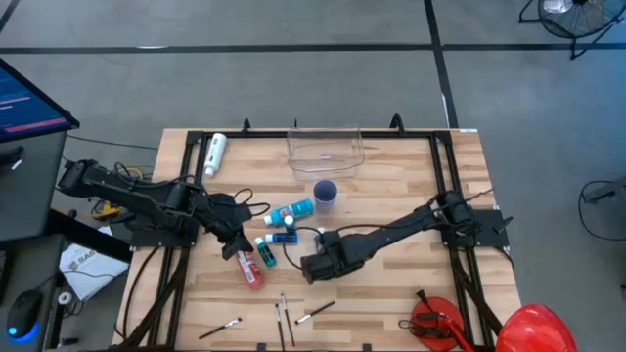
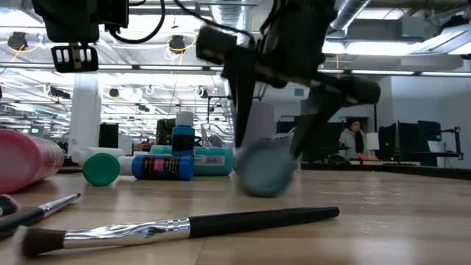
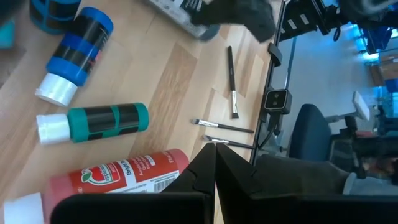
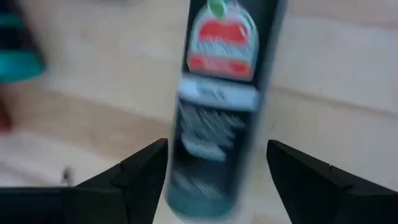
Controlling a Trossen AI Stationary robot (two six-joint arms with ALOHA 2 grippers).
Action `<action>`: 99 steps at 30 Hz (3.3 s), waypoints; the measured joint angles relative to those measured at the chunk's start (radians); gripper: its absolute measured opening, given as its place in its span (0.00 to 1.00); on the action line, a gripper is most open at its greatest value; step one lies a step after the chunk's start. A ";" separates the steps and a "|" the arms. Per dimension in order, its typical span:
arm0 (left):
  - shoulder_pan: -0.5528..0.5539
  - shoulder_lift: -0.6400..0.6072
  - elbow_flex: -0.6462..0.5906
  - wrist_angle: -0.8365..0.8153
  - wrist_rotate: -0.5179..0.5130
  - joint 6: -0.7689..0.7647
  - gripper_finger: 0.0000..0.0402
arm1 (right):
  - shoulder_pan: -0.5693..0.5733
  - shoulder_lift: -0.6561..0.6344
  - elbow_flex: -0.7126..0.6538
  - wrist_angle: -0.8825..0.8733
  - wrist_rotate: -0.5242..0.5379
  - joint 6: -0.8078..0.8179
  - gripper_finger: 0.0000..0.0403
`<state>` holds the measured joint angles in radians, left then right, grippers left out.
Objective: Pick & Place Paint Supplies
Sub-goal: Put the black paint bottle into the transparent bin
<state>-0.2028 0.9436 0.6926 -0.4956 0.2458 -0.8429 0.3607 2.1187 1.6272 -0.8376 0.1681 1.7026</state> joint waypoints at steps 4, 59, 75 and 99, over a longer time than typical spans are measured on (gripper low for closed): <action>0.000 0.000 -0.001 0.002 0.000 -0.004 0.01 | 0.002 -0.003 0.003 0.008 -0.007 0.000 0.66; 0.000 0.000 -0.001 0.028 -0.015 0.000 0.01 | -0.052 0.046 -0.013 -0.059 -0.172 -0.141 0.60; 0.000 0.000 -0.001 0.027 -0.032 0.027 0.01 | -0.051 0.038 0.010 -0.040 -0.221 -0.187 0.45; 0.001 0.000 -0.001 0.022 -0.053 0.070 0.01 | -0.055 0.037 0.341 -0.168 -0.165 -0.327 0.44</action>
<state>-0.2017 0.9432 0.6918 -0.4734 0.1930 -0.7724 0.3054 2.1559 1.9681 -1.0055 0.0026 1.3757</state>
